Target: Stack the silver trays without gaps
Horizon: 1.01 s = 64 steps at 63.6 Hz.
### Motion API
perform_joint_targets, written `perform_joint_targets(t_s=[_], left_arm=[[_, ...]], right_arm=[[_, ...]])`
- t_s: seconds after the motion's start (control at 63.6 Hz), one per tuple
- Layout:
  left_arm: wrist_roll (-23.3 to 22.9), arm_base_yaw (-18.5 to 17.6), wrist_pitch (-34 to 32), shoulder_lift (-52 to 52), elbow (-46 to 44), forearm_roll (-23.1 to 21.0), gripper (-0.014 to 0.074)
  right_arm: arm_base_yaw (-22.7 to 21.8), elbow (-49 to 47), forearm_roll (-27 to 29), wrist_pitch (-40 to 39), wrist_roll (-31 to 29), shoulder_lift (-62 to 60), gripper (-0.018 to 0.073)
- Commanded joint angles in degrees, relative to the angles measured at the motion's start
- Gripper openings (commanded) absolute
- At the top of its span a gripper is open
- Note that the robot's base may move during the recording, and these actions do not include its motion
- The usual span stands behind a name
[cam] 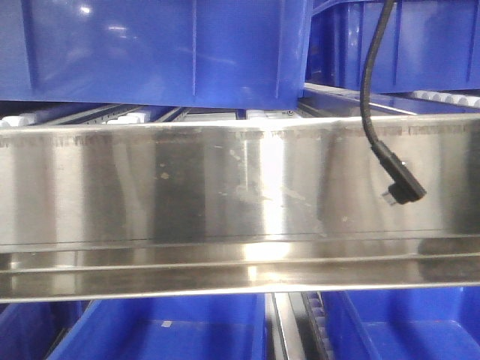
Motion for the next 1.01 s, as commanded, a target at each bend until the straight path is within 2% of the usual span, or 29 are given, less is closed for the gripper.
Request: perform_joint_targets(t_s=[0.0,0.991], left_arm=[[0.38,-0.98,-4.16,-0.55,-0.68,-2.40,-0.0017],[0.38,-0.98,-4.16,-0.55,-0.68,-2.40,-0.0017]], right_arm=[[1.04,-0.48,1.05,-9.20,-0.76,-0.20,-0.0078],[1.04,-0.48,1.05,-10.58,-0.76,-0.20,-0.0078]])
